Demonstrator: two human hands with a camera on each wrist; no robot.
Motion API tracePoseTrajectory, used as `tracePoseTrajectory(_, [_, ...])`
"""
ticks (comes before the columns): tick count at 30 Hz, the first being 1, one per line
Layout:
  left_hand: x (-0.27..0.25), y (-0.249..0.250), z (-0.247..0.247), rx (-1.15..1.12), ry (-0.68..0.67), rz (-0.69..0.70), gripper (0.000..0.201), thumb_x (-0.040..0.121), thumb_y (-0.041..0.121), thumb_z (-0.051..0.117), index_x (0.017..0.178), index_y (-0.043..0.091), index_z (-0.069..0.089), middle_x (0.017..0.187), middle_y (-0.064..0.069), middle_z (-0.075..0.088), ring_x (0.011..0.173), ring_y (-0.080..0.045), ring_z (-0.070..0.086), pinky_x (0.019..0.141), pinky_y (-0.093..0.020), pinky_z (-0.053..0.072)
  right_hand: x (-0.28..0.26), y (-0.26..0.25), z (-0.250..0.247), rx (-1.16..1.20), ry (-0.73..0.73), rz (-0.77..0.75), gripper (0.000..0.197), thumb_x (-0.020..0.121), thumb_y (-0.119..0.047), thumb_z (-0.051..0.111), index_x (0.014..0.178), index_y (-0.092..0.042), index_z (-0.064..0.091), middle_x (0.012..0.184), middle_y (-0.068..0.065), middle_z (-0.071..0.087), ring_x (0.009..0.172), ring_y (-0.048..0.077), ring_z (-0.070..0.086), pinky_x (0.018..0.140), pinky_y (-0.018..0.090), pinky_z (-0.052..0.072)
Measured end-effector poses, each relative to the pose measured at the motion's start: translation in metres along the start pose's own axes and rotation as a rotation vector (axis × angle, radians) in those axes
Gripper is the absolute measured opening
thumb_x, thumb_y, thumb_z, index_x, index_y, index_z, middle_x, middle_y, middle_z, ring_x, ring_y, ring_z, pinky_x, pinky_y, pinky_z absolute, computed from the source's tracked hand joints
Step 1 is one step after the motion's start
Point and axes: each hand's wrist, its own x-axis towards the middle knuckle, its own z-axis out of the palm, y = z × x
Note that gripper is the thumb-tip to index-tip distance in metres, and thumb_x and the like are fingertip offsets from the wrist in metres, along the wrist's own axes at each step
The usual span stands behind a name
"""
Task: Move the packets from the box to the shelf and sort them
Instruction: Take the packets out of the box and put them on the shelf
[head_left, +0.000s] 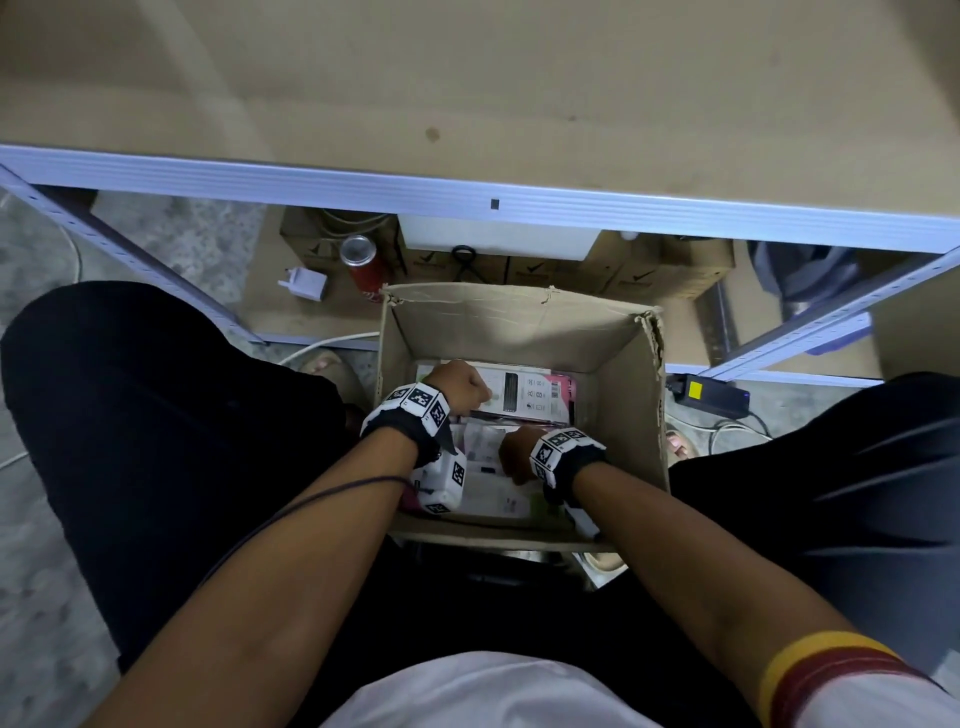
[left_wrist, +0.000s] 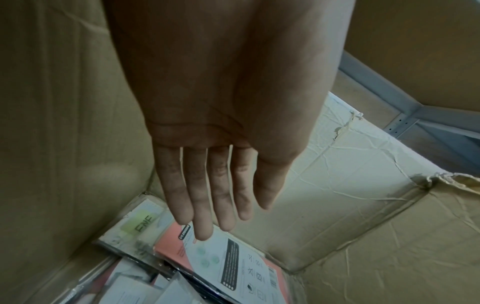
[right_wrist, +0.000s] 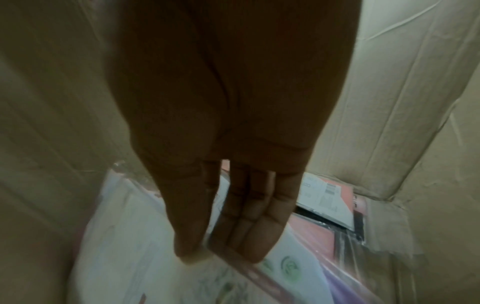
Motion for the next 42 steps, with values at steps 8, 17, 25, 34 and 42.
tracePoseTrajectory(8, [-0.009, 0.004, -0.005, 0.047, 0.043, 0.007, 0.025, 0.094, 0.023, 0.063, 0.099, 0.003, 0.076, 0.084, -0.009, 0.072, 0.074, -0.019, 0.067, 0.079, -0.028, 0.056, -0.025, 0.011, -0.037, -0.005, 0.12, 0.046, 0.021, 0.092, -0.002, 0.052, 0.103, 0.005, 0.067, 0.11, 0.023, 0.068, 0.099, 0.035, 0.068, 0.08, 0.037, 0.057])
tracePoseTrajectory(17, [-0.017, -0.003, 0.008, 0.233, -0.056, -0.142, 0.034, 0.098, 0.017, 0.052, 0.115, -0.008, 0.067, 0.113, -0.022, 0.072, 0.099, -0.033, 0.071, 0.087, -0.038, 0.056, -0.078, 0.043, -0.105, 0.05, 0.357, 0.155, 0.019, 0.087, -0.005, 0.055, 0.068, -0.007, 0.055, 0.086, 0.012, 0.066, 0.078, 0.032, 0.064, 0.069, 0.035, 0.056])
tracePoseTrajectory(25, [-0.005, -0.003, 0.047, 0.574, -0.291, 0.006, 0.037, 0.095, 0.021, 0.062, 0.125, 0.0, 0.067, 0.13, -0.017, 0.065, 0.109, -0.027, 0.063, 0.101, -0.04, 0.051, -0.112, 0.054, -0.128, 0.176, 0.533, -0.001, 0.011, 0.09, -0.009, 0.051, 0.09, -0.016, 0.06, 0.088, -0.001, 0.063, 0.084, 0.022, 0.06, 0.074, 0.034, 0.053])
tracePoseTrajectory(34, [0.017, -0.022, 0.064, 0.788, -0.346, -0.006, 0.049, 0.09, 0.022, 0.07, 0.136, 0.01, 0.058, 0.148, -0.013, 0.049, 0.132, -0.033, 0.051, 0.108, -0.045, 0.045, -0.12, 0.055, -0.125, 0.29, 0.639, -0.086, 0.01, 0.092, -0.008, 0.052, 0.086, -0.014, 0.058, 0.09, 0.001, 0.063, 0.083, 0.022, 0.057, 0.073, 0.037, 0.052])
tracePoseTrajectory(42, [0.023, -0.023, 0.077, 0.853, -0.277, -0.014, 0.046, 0.098, 0.018, 0.055, 0.138, -0.003, 0.051, 0.143, -0.018, 0.054, 0.129, -0.033, 0.055, 0.101, -0.041, 0.048, -0.12, 0.062, -0.119, 0.352, 0.663, -0.09, 0.008, 0.095, -0.012, 0.055, 0.089, -0.017, 0.058, 0.09, -0.002, 0.06, 0.081, 0.018, 0.056, 0.07, 0.03, 0.044])
